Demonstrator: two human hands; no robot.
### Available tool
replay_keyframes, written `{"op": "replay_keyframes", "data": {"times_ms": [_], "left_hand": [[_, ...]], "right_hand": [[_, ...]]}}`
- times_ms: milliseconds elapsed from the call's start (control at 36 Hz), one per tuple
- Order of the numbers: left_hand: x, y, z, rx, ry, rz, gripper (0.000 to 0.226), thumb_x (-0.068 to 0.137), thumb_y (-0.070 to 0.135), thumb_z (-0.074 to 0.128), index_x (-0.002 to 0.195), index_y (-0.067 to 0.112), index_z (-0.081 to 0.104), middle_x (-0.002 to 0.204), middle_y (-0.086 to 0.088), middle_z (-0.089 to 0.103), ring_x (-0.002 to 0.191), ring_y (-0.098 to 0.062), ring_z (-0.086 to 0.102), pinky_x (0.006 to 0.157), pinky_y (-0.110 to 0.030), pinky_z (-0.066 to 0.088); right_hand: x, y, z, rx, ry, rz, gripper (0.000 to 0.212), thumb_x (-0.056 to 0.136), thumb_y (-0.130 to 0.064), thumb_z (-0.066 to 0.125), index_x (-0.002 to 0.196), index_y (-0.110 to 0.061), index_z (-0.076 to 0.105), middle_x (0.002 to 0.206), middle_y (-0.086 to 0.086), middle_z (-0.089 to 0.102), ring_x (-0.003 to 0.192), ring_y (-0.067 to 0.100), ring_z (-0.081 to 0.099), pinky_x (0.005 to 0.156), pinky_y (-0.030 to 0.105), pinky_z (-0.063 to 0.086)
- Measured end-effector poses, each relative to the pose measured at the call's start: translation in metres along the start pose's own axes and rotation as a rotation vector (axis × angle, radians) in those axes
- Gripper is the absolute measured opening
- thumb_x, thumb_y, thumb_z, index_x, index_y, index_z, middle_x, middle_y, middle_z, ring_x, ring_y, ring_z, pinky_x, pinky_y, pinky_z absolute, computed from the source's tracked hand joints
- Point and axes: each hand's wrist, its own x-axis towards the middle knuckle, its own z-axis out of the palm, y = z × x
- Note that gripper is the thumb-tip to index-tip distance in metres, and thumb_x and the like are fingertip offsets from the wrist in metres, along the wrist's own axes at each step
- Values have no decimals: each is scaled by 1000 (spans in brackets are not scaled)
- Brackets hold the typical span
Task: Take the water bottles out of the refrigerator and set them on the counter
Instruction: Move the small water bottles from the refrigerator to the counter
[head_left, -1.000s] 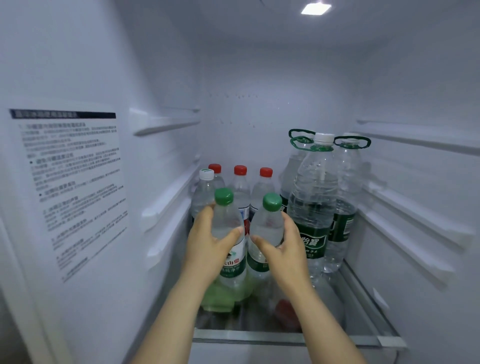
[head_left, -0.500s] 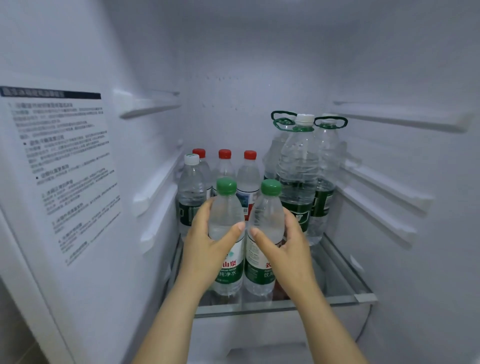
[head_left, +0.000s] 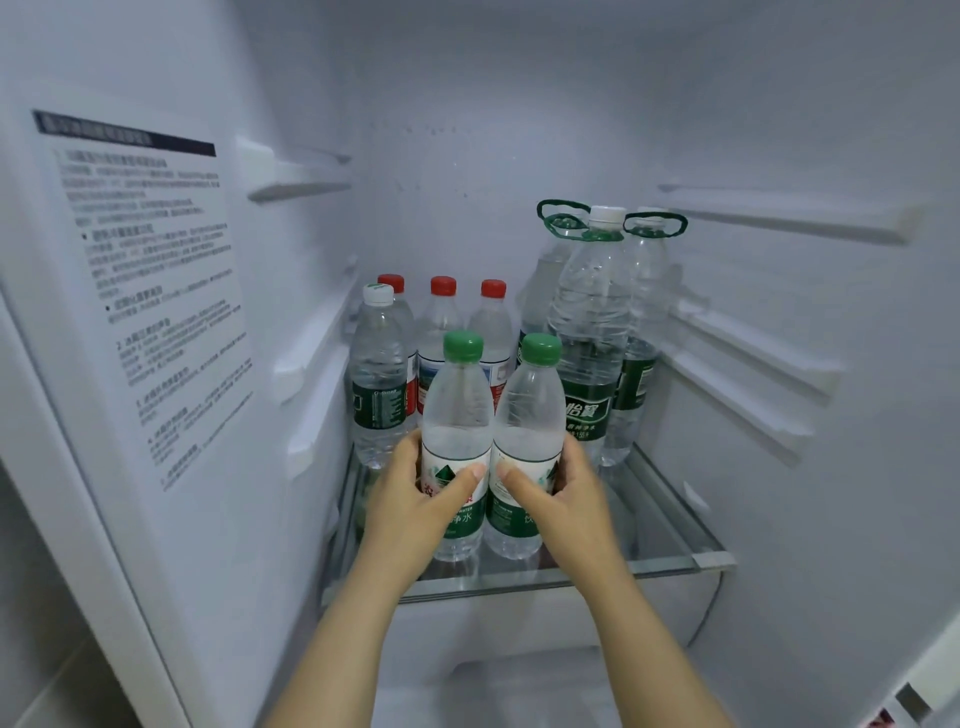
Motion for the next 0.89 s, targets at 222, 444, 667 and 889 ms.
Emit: {"op": "replay_keyframes", "data": {"times_ms": [222, 444, 667, 889], "left_hand": [[-14, 3, 0, -29, 70, 63, 37, 78, 26, 75, 103, 43, 54, 107, 17, 66, 96, 1, 64, 82, -29, 55], [-38, 6, 2, -48, 12, 112, 38, 66, 47, 77, 98, 51, 57, 101, 23, 68, 93, 6, 64, 77, -26, 54], [-71, 19, 17, -153, -162, 163, 33, 78, 29, 75, 103, 42, 57, 95, 34, 67, 88, 13, 64, 66, -5, 48], [-119, 46, 38, -257, -363, 178, 33, 70, 35, 67, 102, 40, 59, 94, 28, 70, 85, 8, 67, 62, -8, 50]], "right_hand": [[-16, -4, 1, 12, 112, -49, 45, 78, -11, 77, 107, -40, 59, 99, -27, 69, 96, -3, 66, 84, 24, 54], [-49, -13, -9, 36, 194, -62, 48, 76, -11, 80, 105, -43, 60, 100, -26, 70, 94, -4, 67, 76, 16, 55], [-98, -29, -27, 85, 346, -41, 43, 77, -6, 77, 109, -32, 64, 97, -19, 73, 88, -1, 69, 68, 13, 54], [-158, -59, -64, 37, 523, -55, 38, 78, -7, 75, 106, -30, 63, 93, -19, 73, 84, -3, 69, 66, 11, 52]]}}
